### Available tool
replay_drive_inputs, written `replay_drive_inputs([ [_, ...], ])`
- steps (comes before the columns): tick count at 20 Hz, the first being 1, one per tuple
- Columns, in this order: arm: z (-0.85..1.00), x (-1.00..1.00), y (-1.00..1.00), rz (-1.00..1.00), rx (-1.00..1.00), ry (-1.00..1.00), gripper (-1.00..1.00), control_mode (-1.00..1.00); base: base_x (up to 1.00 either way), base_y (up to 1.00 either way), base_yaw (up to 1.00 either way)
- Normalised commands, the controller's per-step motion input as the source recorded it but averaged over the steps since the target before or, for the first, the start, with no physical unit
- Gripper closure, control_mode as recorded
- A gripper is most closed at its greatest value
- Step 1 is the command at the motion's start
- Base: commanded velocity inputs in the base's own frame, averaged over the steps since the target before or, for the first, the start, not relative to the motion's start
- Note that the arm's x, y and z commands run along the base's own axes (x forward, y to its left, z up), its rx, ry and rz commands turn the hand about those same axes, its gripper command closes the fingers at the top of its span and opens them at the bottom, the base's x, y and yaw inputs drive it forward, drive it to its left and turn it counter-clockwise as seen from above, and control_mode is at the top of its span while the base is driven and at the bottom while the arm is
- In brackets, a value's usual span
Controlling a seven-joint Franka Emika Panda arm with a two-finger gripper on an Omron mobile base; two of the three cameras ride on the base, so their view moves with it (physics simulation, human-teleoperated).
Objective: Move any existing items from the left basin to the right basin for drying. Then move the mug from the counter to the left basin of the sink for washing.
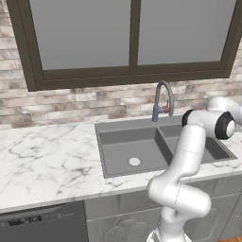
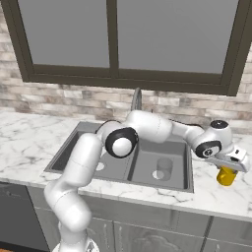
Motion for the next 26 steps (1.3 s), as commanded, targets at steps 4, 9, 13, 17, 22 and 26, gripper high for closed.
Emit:
replay_drive_inputs([
  [4, -0.01, -0.16, 0.0, 0.1, -0.05, 0.0, 1.0, -1.0, 0.0, 0.0, 0.0],
  [9, 0.0, -0.18, 0.08, 0.11, -0.02, 0.04, 1.0, -1.0, 0.0, 0.0, 0.0],
  [13, 0.01, -0.16, 0.11, 0.1, 0.0, 0.08, 1.0, -1.0, 0.0, 0.0, 0.0],
  [17, 0.33, -0.31, 0.16, 0.11, 0.0, 0.02, 1.0, -1.0, 0.0, 0.0, 0.0],
  [22, 0.54, -0.45, 0.39, 0.16, 0.0, 0.0, 1.0, -1.0, 0.0, 0.0, 0.0],
  [26, 0.46, -0.6, 0.7, 0.18, 0.0, 0.0, 1.0, -1.0, 0.0, 0.0, 0.0],
])
